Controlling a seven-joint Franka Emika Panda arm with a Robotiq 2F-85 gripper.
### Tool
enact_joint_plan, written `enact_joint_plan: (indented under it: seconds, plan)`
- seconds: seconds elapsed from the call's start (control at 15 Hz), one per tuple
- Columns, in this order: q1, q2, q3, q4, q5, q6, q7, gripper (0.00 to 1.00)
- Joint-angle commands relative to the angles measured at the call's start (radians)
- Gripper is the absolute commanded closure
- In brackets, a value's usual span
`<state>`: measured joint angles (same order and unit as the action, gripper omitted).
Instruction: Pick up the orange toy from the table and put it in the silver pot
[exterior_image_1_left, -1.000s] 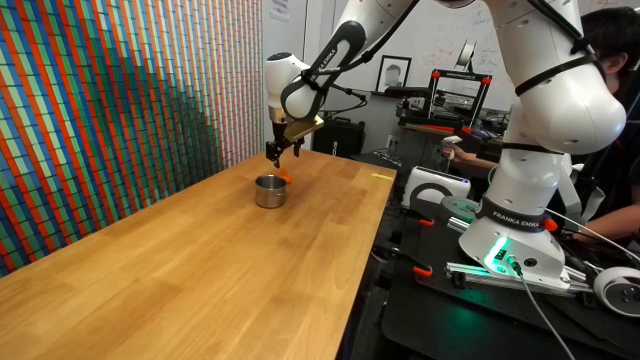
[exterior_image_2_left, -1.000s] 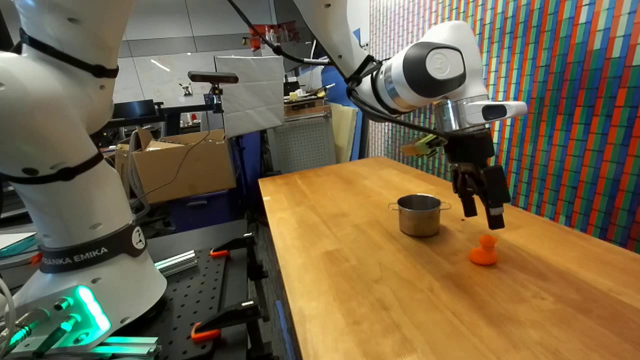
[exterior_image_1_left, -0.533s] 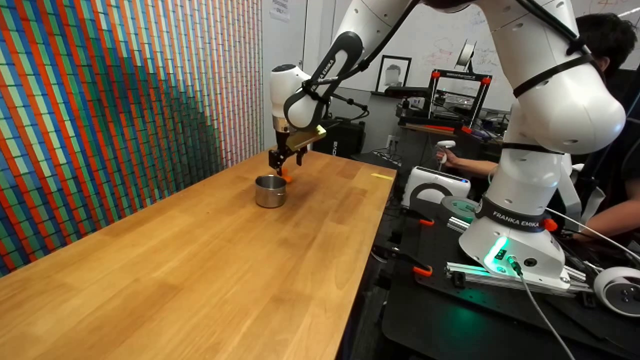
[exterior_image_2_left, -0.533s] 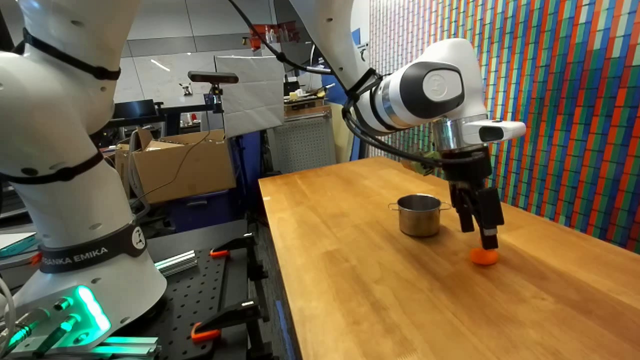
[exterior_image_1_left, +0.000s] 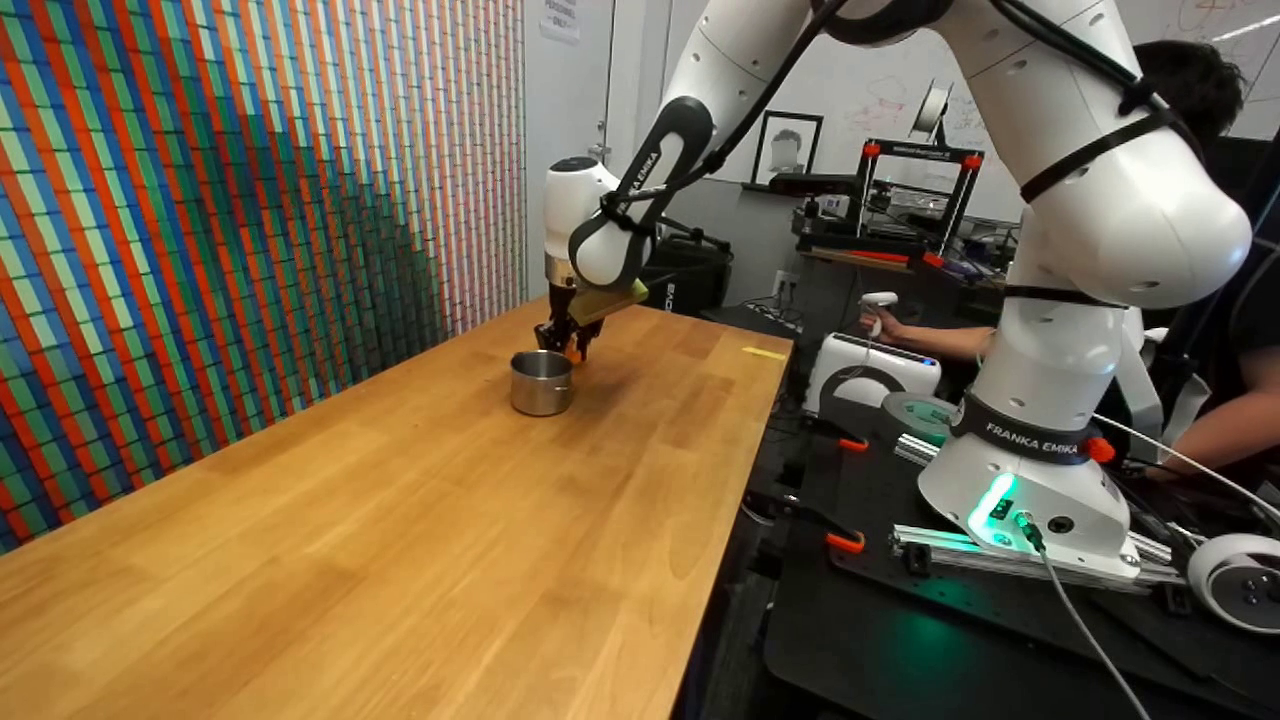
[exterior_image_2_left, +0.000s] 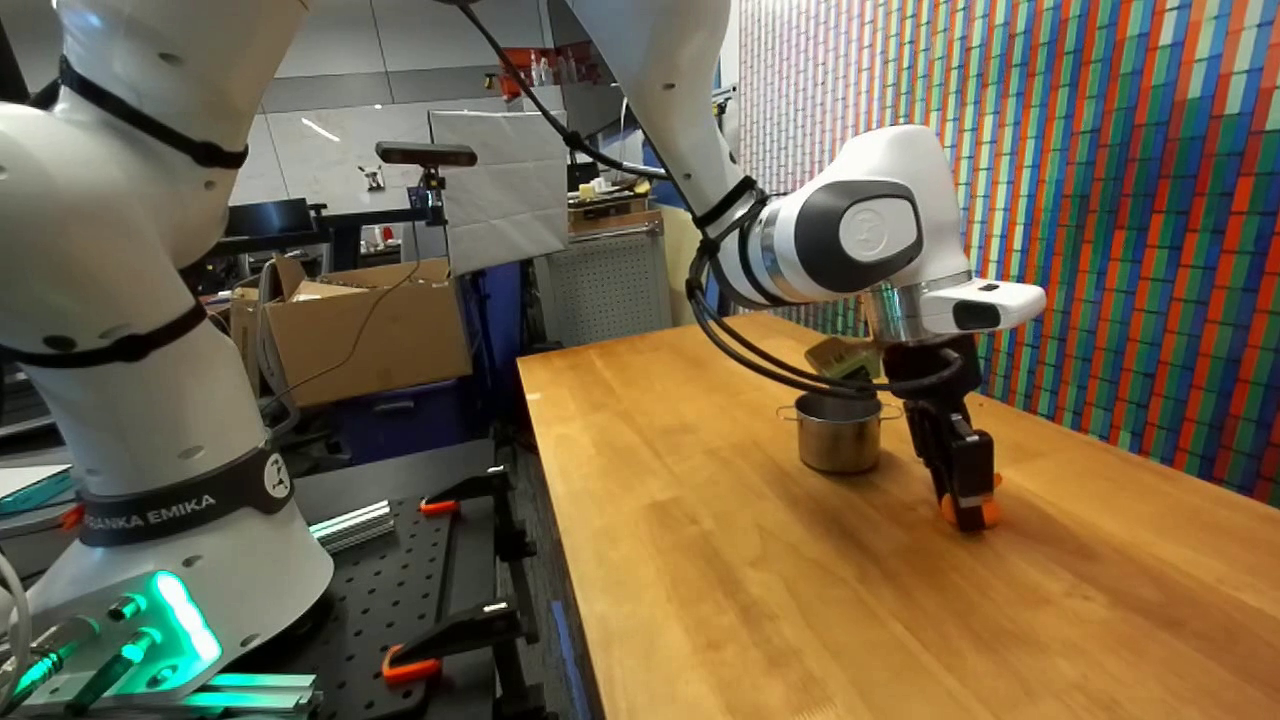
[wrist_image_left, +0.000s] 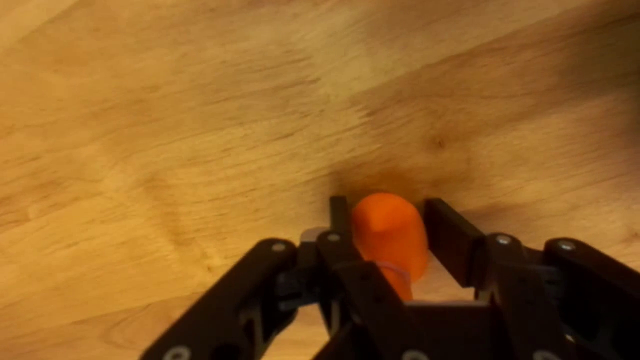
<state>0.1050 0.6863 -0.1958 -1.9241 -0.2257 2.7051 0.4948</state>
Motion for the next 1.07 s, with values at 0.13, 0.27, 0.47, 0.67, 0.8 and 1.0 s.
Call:
enact_joint_plan:
  seconds: [0.13, 0.27, 0.47, 0.67, 0.8, 1.0]
  plan:
    - [0.016, 0.023, -0.008, 0.021, 0.056, 0.016, -0.026, 0.82]
    - [0.007, -0.013, 0.018, 0.022, 0.08, -0.012, -0.049, 0.82]
    - [0.007, -0.077, 0.058, 0.022, 0.12, -0.045, -0.083, 0.82]
    - [0.006, -0.147, 0.092, 0.023, 0.154, -0.091, -0.111, 0.82]
    - [0.001, -0.197, 0.111, 0.02, 0.17, -0.142, -0.126, 0.82]
    - [-0.007, -0.277, 0.148, -0.016, 0.208, -0.235, -0.146, 0.82]
